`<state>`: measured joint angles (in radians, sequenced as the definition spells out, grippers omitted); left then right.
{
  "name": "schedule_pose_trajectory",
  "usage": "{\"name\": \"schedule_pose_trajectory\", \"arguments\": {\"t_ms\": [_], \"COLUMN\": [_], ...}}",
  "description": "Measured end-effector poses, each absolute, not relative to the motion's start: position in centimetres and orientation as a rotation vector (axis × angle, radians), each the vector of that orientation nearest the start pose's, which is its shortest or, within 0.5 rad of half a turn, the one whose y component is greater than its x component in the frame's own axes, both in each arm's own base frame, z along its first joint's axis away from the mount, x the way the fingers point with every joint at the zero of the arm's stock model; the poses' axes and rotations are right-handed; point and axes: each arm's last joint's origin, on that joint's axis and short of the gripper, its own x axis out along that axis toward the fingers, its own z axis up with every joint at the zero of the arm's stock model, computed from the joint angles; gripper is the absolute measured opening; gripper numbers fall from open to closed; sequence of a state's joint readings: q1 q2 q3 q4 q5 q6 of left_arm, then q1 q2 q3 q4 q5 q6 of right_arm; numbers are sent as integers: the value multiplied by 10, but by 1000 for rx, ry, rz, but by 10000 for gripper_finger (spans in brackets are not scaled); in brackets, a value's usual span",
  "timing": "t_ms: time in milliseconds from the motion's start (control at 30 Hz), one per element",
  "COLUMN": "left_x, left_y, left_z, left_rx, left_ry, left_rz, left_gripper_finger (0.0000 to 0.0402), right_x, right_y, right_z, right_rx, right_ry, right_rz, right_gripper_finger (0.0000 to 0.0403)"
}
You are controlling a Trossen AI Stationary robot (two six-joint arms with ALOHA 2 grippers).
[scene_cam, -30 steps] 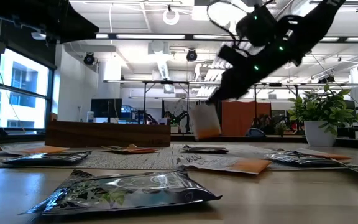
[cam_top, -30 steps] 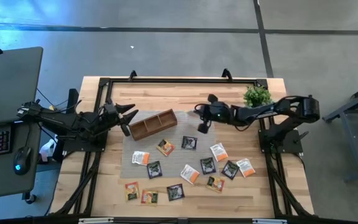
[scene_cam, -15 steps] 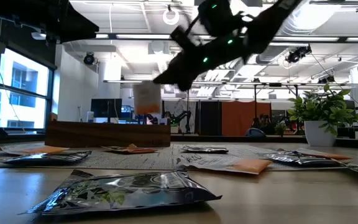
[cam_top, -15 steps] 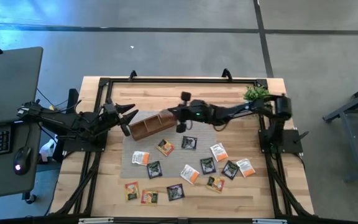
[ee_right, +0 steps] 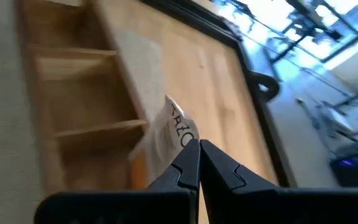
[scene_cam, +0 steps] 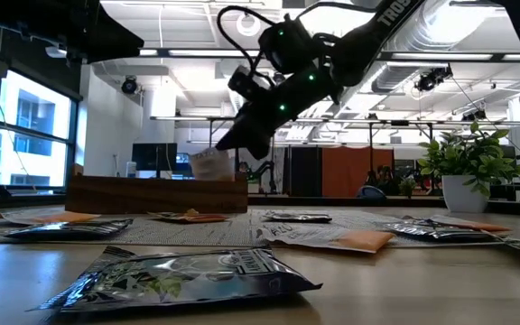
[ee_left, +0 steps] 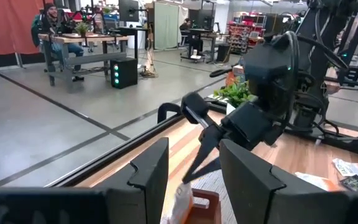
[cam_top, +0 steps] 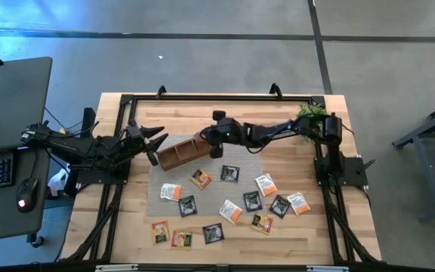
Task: Pick & Place Tea
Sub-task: Put the orange tea bag into the right section of the wooden organizer
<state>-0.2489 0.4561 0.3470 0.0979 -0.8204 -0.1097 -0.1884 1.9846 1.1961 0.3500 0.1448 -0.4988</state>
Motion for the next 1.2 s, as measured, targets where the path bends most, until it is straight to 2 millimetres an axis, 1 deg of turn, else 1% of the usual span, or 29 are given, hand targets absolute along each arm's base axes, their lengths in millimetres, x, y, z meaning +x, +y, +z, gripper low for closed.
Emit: {"name": "schedule_pose_trajectory", "arguments": {"t_ms": [100, 200, 533, 633, 733, 800, 833, 933, 1000, 1100, 1167, 1200], "left_x": [122, 122, 122, 122, 122, 122, 123, 124, 126, 129, 129, 129], "left_y": [-9, -9, -9, -9, -9, -10, -10, -14, -18, -25, -29, -30], "left_z": [252, 252, 252, 252, 252, 252, 252, 248, 242, 226, 213, 206], "left_rx": [-102, -103, -103, -103, -103, -120, -139, -242, -387, -680, -824, -884], "left_ry": [-23, -26, -26, -26, -25, -27, -27, -5, 47, 246, 421, 504], "left_rz": [571, 571, 571, 571, 570, 551, 524, 383, 269, 116, 88, 109], "left_gripper_finger": [143, 143, 143, 143, 143, 143, 143, 143, 143, 143, 143, 143], "right_x": [420, 420, 419, 422, 429, 430, 431, 431, 430, 429, 429, 429], "right_y": [-86, -88, -90, -80, -61, -48, -42, -27, -20, -14, -13, -12], "right_z": [173, 173, 174, 179, 187, 187, 187, 184, 181, 179, 178, 178], "right_rx": [-460, -456, -479, -454, -336, -278, -268, -289, -330, -372, -381, -383], "right_ry": [489, 486, 507, 464, 383, 361, 361, 393, 427, 472, 483, 486], "right_rz": [-150, -139, -220, -169, -6, 104, 131, 133, 102, 44, 24, 20], "right_gripper_finger": [3, 14, 88, 101, 105, 106, 106, 106, 106, 106, 106, 106]}}
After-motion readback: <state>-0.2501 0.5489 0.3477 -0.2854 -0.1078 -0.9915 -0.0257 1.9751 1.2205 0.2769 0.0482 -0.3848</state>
